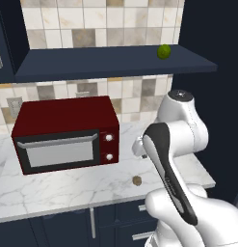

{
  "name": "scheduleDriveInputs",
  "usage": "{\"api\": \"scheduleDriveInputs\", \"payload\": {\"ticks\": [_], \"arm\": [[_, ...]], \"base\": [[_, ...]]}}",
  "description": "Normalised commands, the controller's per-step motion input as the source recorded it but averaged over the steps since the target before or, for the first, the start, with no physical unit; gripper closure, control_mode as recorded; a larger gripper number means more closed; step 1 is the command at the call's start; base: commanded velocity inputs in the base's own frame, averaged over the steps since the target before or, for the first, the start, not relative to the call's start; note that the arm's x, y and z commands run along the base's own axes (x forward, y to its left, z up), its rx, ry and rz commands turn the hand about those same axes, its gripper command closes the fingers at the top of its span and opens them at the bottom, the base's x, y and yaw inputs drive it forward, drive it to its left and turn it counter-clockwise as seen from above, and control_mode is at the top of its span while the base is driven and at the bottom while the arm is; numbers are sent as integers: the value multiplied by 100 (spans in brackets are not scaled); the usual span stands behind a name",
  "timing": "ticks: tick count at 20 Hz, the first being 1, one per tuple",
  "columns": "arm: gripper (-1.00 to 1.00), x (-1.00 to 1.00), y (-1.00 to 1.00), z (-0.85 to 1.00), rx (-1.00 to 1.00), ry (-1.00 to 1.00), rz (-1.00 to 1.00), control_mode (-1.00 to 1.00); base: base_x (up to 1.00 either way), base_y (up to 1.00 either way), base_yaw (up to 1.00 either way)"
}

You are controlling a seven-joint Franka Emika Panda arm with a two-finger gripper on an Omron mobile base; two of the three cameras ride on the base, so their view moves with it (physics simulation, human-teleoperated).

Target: Pick the lime, garlic from the counter and place them in the cabinet.

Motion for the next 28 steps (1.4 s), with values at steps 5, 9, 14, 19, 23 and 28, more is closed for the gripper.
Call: {"api": "scheduleDriveInputs", "payload": {"ticks": [5,9,14,19,23,28], "arm": [[-100,18,0,-31,0,0,0,-100],[-100,15,0,-28,0,1,0,-100],[-100,17,0,-33,0,2,0,-100],[-100,18,0,-34,0,4,0,-100],[-100,19,0,-34,0,5,0,-100],[-100,18,0,-38,0,5,0,-100]], "base": [[0,0,0],[0,0,0],[0,0,0],[0,0,0],[0,0,0],[0,0,0]]}}
